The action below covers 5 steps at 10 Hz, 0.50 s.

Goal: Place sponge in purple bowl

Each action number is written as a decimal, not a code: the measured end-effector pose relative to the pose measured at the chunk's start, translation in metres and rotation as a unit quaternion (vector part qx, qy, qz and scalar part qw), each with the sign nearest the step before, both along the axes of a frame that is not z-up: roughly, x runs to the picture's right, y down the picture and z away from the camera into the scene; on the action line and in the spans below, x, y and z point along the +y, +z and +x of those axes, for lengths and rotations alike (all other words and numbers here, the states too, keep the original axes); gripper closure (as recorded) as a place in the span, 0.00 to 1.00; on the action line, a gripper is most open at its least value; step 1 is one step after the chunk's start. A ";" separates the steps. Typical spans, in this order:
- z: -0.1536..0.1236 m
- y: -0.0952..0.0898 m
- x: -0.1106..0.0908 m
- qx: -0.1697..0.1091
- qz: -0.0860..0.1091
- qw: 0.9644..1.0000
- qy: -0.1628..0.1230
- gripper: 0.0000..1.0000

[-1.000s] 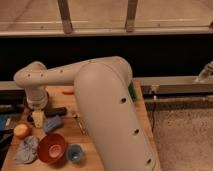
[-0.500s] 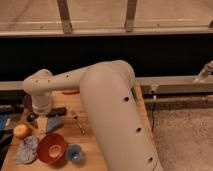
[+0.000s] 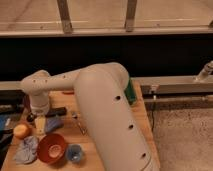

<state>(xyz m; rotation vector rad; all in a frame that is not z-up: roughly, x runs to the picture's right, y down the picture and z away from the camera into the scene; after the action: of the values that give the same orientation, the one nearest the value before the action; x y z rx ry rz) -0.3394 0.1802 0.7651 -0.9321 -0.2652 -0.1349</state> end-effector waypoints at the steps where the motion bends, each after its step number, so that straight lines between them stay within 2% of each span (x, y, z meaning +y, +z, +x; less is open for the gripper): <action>1: -0.003 0.002 0.001 -0.001 -0.005 1.000 -0.005 0.20; 5: -0.010 0.010 0.013 -0.001 -0.038 0.999 -0.026 0.20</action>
<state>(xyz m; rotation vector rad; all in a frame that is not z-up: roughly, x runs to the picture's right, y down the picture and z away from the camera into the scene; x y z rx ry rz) -0.3491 0.1931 0.7756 -1.0146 -0.2502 -0.1749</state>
